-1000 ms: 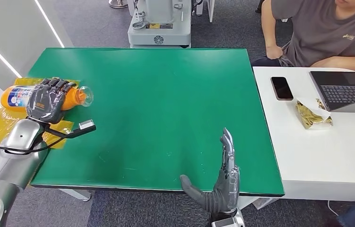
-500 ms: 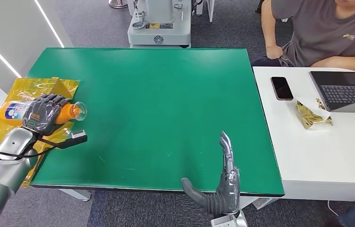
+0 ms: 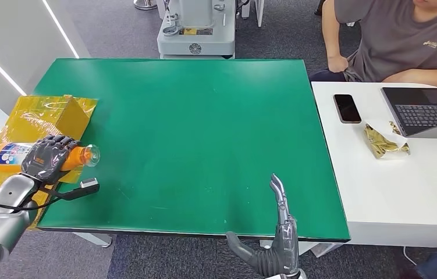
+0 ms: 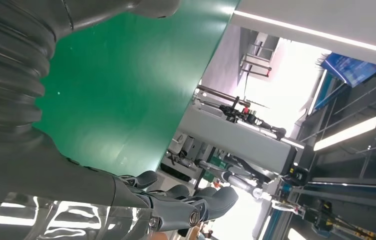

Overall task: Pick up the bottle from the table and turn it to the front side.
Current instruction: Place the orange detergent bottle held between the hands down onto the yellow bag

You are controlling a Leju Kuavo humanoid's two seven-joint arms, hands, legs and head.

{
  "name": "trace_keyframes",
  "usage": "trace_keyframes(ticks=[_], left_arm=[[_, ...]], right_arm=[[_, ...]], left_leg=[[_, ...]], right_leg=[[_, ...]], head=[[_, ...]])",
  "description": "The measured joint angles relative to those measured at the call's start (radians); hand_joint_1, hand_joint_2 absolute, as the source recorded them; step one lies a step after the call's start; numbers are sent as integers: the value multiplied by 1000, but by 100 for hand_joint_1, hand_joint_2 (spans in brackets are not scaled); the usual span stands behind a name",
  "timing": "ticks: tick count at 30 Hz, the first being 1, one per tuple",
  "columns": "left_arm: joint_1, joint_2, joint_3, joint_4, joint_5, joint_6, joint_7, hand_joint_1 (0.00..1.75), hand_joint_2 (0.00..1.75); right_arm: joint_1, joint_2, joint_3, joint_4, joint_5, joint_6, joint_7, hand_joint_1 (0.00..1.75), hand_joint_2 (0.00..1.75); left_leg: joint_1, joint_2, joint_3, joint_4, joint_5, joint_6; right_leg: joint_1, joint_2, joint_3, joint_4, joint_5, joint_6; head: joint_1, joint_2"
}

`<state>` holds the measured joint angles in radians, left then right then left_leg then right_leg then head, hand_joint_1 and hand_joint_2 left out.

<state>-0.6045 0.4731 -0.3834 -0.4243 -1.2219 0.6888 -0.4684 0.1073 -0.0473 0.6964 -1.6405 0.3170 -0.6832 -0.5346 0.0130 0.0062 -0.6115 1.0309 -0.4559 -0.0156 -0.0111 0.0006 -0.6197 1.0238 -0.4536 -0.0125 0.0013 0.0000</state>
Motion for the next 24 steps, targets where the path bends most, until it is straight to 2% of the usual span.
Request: trace_keyframes(ticks=[7,16,24], left_arm=[[22,-14,40,0,-85,1,28,175,175],[18,-82,104,-33,-232,3,55,175,175],[7,-126,144,-70,-272,3,58,175,175]], right_arm=[[-2,-16,1,0,-3,0,7,0,175],[-8,-30,1,4,-22,0,4,0,175],[-37,-31,5,29,-38,16,4,0,175]], left_leg=[[0,0,0,0,0,0],[0,0,1,0,0,0],[0,0,1,0,0,0]], right_leg=[[0,0,0,0,0,0],[0,0,0,0,0,0],[0,0,0,0,0,0]], head=[[0,0],[0,0],[0,0]])
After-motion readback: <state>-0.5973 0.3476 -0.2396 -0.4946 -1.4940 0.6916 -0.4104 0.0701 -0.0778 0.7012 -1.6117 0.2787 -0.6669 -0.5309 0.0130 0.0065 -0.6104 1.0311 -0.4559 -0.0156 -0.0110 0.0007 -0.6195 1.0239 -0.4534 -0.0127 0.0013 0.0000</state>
